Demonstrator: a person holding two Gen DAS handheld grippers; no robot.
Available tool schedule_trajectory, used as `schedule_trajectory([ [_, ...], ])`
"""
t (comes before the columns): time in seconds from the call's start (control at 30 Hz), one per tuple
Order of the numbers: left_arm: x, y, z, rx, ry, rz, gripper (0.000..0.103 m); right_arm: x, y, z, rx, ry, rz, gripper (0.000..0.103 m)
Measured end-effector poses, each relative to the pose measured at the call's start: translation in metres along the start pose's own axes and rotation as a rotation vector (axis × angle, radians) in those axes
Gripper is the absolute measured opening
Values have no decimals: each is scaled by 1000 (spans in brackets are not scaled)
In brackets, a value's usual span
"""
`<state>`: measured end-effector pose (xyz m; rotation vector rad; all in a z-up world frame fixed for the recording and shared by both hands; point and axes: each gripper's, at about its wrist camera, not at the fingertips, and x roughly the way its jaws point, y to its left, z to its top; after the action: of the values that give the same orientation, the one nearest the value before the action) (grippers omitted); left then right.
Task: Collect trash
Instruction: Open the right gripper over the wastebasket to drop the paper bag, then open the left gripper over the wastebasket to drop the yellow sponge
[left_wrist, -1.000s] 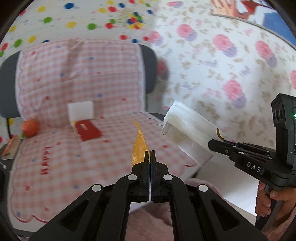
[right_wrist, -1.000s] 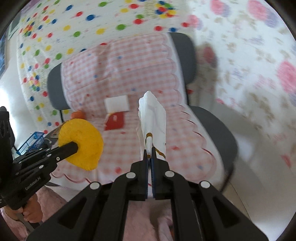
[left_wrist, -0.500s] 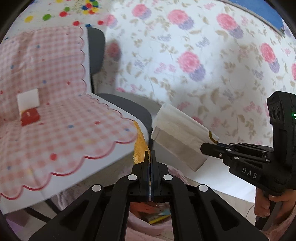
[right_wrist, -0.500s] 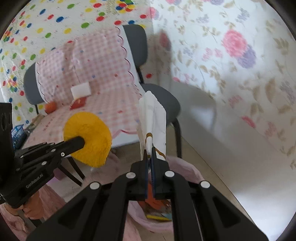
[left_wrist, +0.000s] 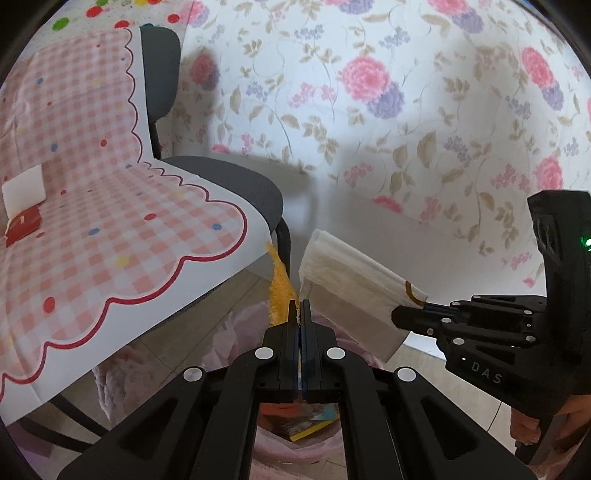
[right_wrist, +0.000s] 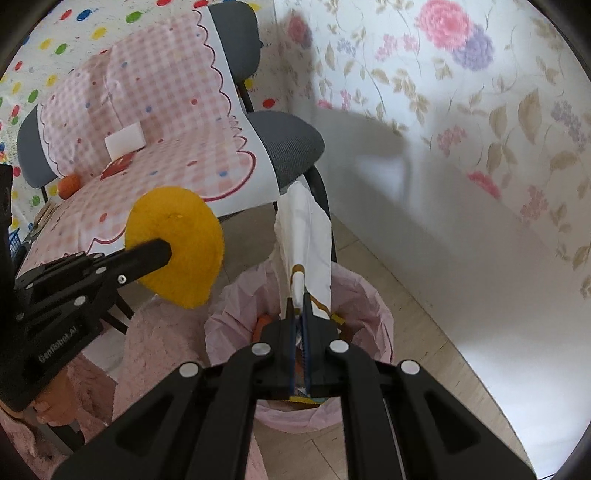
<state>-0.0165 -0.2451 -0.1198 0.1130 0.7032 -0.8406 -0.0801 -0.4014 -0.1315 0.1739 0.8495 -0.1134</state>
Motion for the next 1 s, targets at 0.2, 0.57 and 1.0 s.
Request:
schedule_trajectory([
  [0.2,11,11,1,-29,19,19,25,7,-3,7,4,-34,13,8],
  [0.57,-14,37,10,-86,-16,116,44,-8,-11,19,36,-86,-13,26],
  [1.0,-64,69,-1,-158,-37,217,44,-42,6,38,36,-162,17,26],
])
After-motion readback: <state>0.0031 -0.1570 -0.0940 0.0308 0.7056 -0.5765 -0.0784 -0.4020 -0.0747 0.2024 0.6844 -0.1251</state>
